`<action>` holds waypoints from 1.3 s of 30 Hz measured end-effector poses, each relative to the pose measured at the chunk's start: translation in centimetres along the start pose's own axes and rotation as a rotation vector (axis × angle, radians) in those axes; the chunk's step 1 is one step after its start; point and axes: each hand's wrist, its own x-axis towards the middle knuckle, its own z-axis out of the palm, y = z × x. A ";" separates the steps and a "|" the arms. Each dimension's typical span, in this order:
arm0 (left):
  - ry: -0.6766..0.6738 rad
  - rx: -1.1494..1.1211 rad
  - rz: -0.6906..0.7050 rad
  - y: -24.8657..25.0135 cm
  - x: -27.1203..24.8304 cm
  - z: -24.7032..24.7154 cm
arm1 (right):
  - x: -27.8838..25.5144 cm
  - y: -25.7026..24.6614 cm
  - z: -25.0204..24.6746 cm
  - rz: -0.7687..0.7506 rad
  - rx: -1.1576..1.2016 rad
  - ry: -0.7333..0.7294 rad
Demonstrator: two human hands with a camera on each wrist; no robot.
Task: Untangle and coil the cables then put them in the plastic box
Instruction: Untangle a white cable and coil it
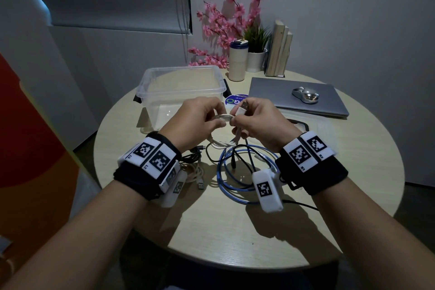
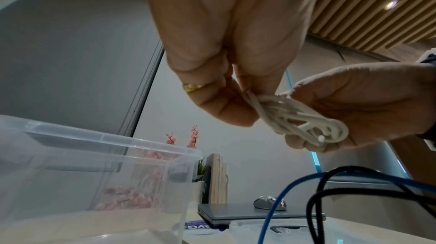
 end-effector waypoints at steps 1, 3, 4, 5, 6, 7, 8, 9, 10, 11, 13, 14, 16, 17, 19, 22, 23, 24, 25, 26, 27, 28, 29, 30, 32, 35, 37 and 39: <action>0.013 0.015 0.014 0.0 -0.1 0.1 | 0.0 0.0 -0.1 -0.001 0.005 -0.016; 0.037 -0.007 -0.004 -0.2 -0.2 0.2 | 0.0 -0.1 -0.3 -0.009 0.019 -0.051; 0.051 -0.049 -0.033 -0.3 -0.2 0.2 | 0.0 -0.1 -0.3 -0.016 0.027 -0.061; 0.066 -0.094 -0.064 -0.4 -0.2 0.3 | 0.0 -0.1 -0.4 -0.025 0.033 -0.065; 0.080 -0.128 -0.088 -0.5 -0.2 0.3 | 0.0 -0.2 -0.3 -0.031 0.037 -0.066; 0.089 -0.151 -0.110 -0.5 -0.2 0.4 | 0.0 -0.2 -0.3 -0.031 0.039 -0.065; 0.093 -0.174 -0.132 -0.5 -0.2 0.4 | 0.0 -0.2 -0.2 -0.027 0.039 -0.061; 0.099 -0.209 -0.156 -0.5 -0.2 0.4 | 0.0 -0.1 -0.1 -0.021 0.040 -0.055; 0.111 -0.254 -0.175 -0.6 -0.2 0.4 | 0.0 0.0 -0.1 -0.011 0.047 -0.046; 0.128 -0.294 -0.185 -0.7 -0.2 0.4 | 0.1 0.0 -0.1 0.000 0.060 -0.033; 0.169 -0.329 -0.179 -0.6 -0.3 0.5 | 0.2 0.2 0.0 0.018 0.092 -0.004; 0.184 -0.337 -0.177 -0.6 -0.3 0.5 | 0.2 0.2 0.0 0.016 0.098 0.009; 0.191 -0.354 -0.193 -0.6 -0.3 0.6 | 0.3 0.3 0.1 0.001 0.079 0.027; 0.183 -0.364 -0.207 -0.6 -0.3 0.6 | 0.3 0.4 0.1 -0.006 0.065 0.028; 0.162 -0.377 -0.230 -0.6 -0.3 0.7 | 0.2 0.4 0.1 -0.016 0.046 0.019; 0.156 -0.323 -0.212 -0.6 -0.2 1.0 | 0.1 0.5 0.1 -0.034 0.033 0.009; 0.154 -0.310 -0.195 -0.6 -0.2 1.0 | 0.2 0.5 0.1 -0.035 0.032 0.009; 0.152 -0.309 -0.184 -0.5 -0.2 1.0 | 0.2 0.4 0.1 -0.032 0.028 0.009; 0.147 -0.323 -0.180 -0.5 -0.3 0.9 | 0.2 0.5 0.1 -0.027 0.017 0.015; 0.136 -0.351 -0.184 -0.5 -0.3 0.8 | 0.3 0.5 0.1 -0.021 0.000 0.024; 0.111 -0.388 -0.189 -0.4 -0.4 0.8 | 0.3 0.6 0.0 -0.014 -0.017 0.037; 0.077 -0.420 -0.190 -0.3 -0.4 0.8 | 0.4 0.7 0.0 -0.009 -0.032 0.054; 0.040 -0.443 -0.193 -0.2 -0.5 0.8 | 0.4 0.7 0.0 -0.008 -0.044 0.072; 0.007 -0.462 -0.203 -0.1 -0.5 0.8 | 0.4 0.7 0.0 -0.006 -0.059 0.088; -0.029 -0.496 -0.235 -0.1 -0.6 0.8 | 0.4 0.6 -0.1 0.001 -0.078 0.101; -0.031 -0.548 -0.255 0.0 -0.7 0.8 | 0.3 0.5 -0.4 0.008 -0.060 0.068; -0.021 -0.591 -0.254 0.1 -0.7 0.8 | 0.3 0.3 -0.6 0.015 -0.057 0.053; 0.001 -0.604 -0.256 0.1 -0.6 0.7 | 0.5 0.2 -0.9 0.035 -0.061 0.034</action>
